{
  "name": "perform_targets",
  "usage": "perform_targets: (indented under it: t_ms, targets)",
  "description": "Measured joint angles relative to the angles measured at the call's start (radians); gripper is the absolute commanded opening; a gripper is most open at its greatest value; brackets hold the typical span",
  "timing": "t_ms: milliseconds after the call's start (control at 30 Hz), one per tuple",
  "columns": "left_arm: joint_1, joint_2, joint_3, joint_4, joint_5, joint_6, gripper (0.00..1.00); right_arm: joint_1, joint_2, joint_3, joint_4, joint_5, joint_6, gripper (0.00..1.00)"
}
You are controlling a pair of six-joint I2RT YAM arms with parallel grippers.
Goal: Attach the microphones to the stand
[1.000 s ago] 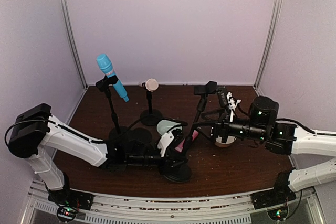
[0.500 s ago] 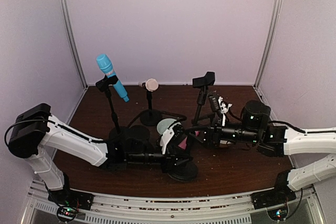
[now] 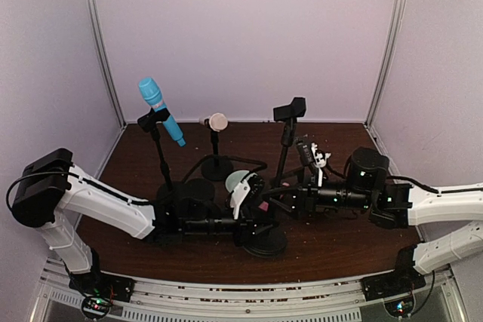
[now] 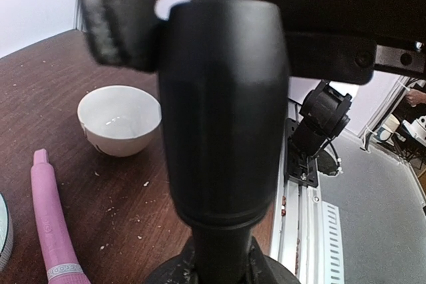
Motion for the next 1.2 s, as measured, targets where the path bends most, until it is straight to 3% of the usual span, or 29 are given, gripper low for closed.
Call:
perform_targets:
  t_ms: [200,400,567,900,1200]
  targets:
    - [0.002,0.000,-0.038,0.028,-0.034,-0.006,0.00,0.000,-0.060,-0.038,-0.043,0.010,0.041,0.74]
    - [0.047,0.000,-0.063,0.025,-0.069,-0.021,0.00,0.017,-0.219,-0.068,-0.119,0.007,0.033,0.74]
    - [0.056,-0.012,-0.063,0.011,0.006,0.009,0.00,0.008,-0.268,-0.064,-0.222,0.052,-0.046,0.79]
    - [0.053,-0.039,-0.045,0.001,0.224,0.019,0.00,-0.011,-0.137,-0.026,-0.227,0.070,-0.120,0.84]
    - [0.052,-0.005,0.024,0.005,0.247,-0.007,0.00,-0.008,-0.023,-0.008,-0.074,-0.039,-0.095,0.84]
